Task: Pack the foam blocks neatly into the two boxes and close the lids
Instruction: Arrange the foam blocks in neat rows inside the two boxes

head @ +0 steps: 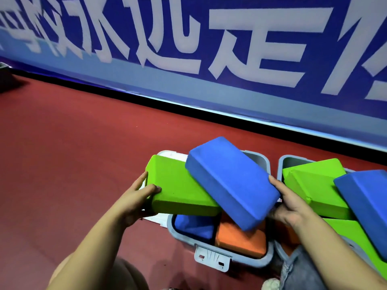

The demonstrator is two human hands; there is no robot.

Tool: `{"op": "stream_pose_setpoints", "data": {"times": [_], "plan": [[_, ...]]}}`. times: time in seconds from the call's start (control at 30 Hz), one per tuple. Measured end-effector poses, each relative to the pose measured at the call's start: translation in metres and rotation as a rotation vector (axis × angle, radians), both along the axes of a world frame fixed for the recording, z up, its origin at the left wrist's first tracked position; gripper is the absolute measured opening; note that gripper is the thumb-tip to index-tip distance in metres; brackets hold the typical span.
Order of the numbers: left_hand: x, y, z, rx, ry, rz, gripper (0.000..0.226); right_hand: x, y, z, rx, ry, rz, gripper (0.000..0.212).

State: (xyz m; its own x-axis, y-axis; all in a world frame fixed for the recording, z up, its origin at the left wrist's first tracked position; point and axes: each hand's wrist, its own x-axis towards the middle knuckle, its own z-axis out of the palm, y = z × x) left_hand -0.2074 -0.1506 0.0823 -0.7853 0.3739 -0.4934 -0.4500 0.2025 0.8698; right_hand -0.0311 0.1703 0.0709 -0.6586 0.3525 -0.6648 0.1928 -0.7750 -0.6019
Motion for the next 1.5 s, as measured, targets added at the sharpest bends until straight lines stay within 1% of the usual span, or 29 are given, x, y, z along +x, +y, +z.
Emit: {"op": "stream_pose_setpoints", "data": {"times": [0.07,0.1,0.13,0.27,0.37,0.4,0.43,0.5,0.57,0.63,0.7,0.73,0.77,0.83,0.87,0.9,1.0,1.07,1.1,1.17,1.23,1.33,1.4,1.5], "plan": [[-0.001,0.000,-0.003,-0.084,0.050,0.041,0.086,0.000,0.002,-0.001,-0.006,-0.036,-0.122,0.029],[0.000,0.002,-0.005,-0.116,0.064,0.043,0.086,0.000,0.004,-0.003,-0.002,-0.045,-0.157,0.020],[0.001,0.004,-0.006,-0.142,0.061,0.033,0.087,0.000,0.006,-0.005,0.008,-0.056,-0.165,0.016],[0.003,0.014,-0.013,-0.259,0.015,-0.069,0.095,0.005,0.012,-0.015,0.048,-0.148,-0.169,0.014],[-0.002,0.017,-0.020,-0.258,-0.033,-0.134,0.093,0.011,0.015,-0.021,0.070,-0.213,-0.124,0.011],[-0.005,0.020,-0.022,-0.256,-0.057,-0.150,0.089,0.013,0.017,-0.023,0.087,-0.239,-0.098,0.011],[-0.008,0.021,-0.026,-0.255,-0.086,-0.163,0.082,0.015,0.018,-0.025,0.102,-0.263,-0.067,0.010],[-0.012,0.027,-0.029,-0.257,-0.129,-0.201,0.059,0.019,0.019,-0.031,0.128,-0.327,0.016,0.012],[-0.017,0.033,-0.036,-0.268,-0.149,-0.207,0.044,0.023,0.016,-0.039,0.168,-0.430,0.154,0.017],[-0.023,0.038,-0.044,-0.308,-0.143,-0.190,0.028,0.026,0.009,-0.047,0.212,-0.528,0.300,0.023],[-0.028,0.035,-0.056,-0.403,-0.132,-0.132,0.011,0.029,0.003,-0.057,0.253,-0.602,0.415,0.030],[-0.030,0.033,-0.062,-0.448,-0.110,-0.135,0.013,0.030,0.000,-0.061,0.269,-0.629,0.452,0.030],[-0.034,0.029,-0.071,-0.484,-0.078,-0.141,0.025,0.031,-0.002,-0.063,0.281,-0.648,0.477,0.028],[-0.040,0.024,-0.087,-0.515,-0.021,-0.156,0.057,0.033,-0.004,-0.065,0.309,-0.680,0.517,0.023],[-0.041,0.022,-0.091,-0.541,0.006,-0.168,0.069,0.033,-0.005,-0.065,0.329,-0.700,0.546,0.023],[-0.040,0.022,-0.093,-0.573,0.039,-0.173,0.074,0.033,-0.007,-0.065,0.364,-0.726,0.585,0.023],[-0.037,0.025,-0.096,-0.710,0.189,-0.187,0.068,0.035,-0.011,-0.068,0.540,-0.780,0.664,0.024],[-0.033,0.027,-0.095,-0.824,0.248,-0.217,0.067,0.036,-0.013,-0.071,0.666,-0.734,0.651,0.039],[-0.029,0.028,-0.094,-0.892,0.265,-0.257,0.070,0.035,-0.014,-0.072,0.733,-0.713,0.631,0.049],[-0.021,0.028,-0.095,-1.006,0.274,-0.340,0.082,0.035,-0.016,-0.067,0.900,-0.736,0.633,0.061],[-0.010,0.030,-0.093,-1.033,0.271,-0.377,0.092,0.033,-0.017,-0.061,1.064,-0.770,0.621,0.069],[0.000,0.033,-0.091,-1.072,0.316,-0.444,0.099,0.028,-0.020,-0.053,1.192,-0.718,0.561,0.077],[-0.001,0.033,-0.095,-1.098,0.337,-0.492,0.100,0.025,-0.026,-0.051,1.241,-0.683,0.556,0.078],[-0.007,0.038,-0.092,-1.087,0.380,-0.540,0.095,0.020,-0.033,-0.053,1.345,-0.599,0.539,0.077]]}}
